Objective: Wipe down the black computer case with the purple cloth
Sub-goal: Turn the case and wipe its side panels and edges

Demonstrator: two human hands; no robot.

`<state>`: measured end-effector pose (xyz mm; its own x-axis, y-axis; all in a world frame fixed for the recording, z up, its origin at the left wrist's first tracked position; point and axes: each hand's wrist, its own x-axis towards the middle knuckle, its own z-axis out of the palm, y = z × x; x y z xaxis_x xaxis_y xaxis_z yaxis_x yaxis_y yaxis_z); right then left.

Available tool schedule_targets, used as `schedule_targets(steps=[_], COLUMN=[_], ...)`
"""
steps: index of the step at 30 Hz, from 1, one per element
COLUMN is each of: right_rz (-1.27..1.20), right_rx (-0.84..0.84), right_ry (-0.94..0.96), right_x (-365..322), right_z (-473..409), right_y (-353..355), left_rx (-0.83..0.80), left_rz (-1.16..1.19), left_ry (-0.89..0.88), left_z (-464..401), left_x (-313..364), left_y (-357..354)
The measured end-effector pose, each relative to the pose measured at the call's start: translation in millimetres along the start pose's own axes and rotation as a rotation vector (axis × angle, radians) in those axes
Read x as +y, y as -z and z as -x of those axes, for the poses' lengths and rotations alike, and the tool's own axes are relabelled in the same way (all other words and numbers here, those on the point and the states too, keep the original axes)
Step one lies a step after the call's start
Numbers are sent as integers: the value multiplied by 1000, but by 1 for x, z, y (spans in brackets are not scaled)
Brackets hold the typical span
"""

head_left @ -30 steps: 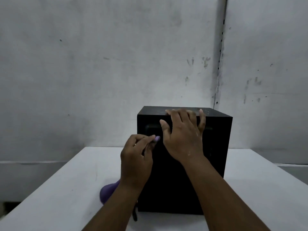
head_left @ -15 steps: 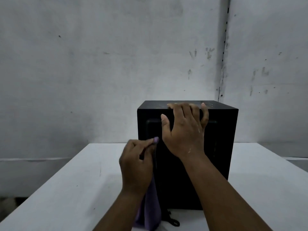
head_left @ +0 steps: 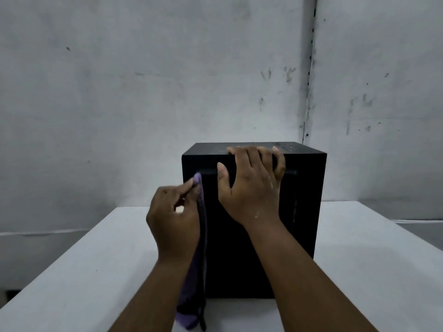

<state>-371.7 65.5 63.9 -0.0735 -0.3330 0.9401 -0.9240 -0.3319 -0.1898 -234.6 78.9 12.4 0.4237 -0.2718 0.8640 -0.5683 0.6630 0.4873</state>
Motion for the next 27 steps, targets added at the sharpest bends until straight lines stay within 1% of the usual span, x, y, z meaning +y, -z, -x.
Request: schedule_targets(steps=[3, 5, 7, 11, 14, 18, 20, 22, 24, 27], right_rz=[2, 2, 5, 11, 15, 10, 10, 11, 10, 13], right_rx=[13, 16, 16, 9, 18, 36, 53, 62, 64, 59], right_ry=[2, 6, 9, 4, 3, 6, 5, 6, 8, 6], right_x=[1, 1, 1, 0, 0, 0, 1, 0, 0, 0], right_z=[0, 0, 0, 0, -1, 0, 1, 1, 1, 1], right_y=[-1, -2, -2, -2, -2, -3, -4, -5, -5, -5], left_rx=[-48, -87, -103, -33, -31, -18, -50, -94, -126, -140], left_rz=[-48, -54, -69, -26, -1, -21, -36, -20, -10, -22], left_ry=[-38, -51, -73, -43, -48, -67, -87, -56, -37, -65], left_z=[33, 37, 25, -21, -36, -12, 8, 23, 25, 10], left_x=[-15, -20, -17, -3, 3, -10, -22, -31, -33, -28], left_y=[9, 14, 15, 4, -4, 1, 8, 13, 16, 16])
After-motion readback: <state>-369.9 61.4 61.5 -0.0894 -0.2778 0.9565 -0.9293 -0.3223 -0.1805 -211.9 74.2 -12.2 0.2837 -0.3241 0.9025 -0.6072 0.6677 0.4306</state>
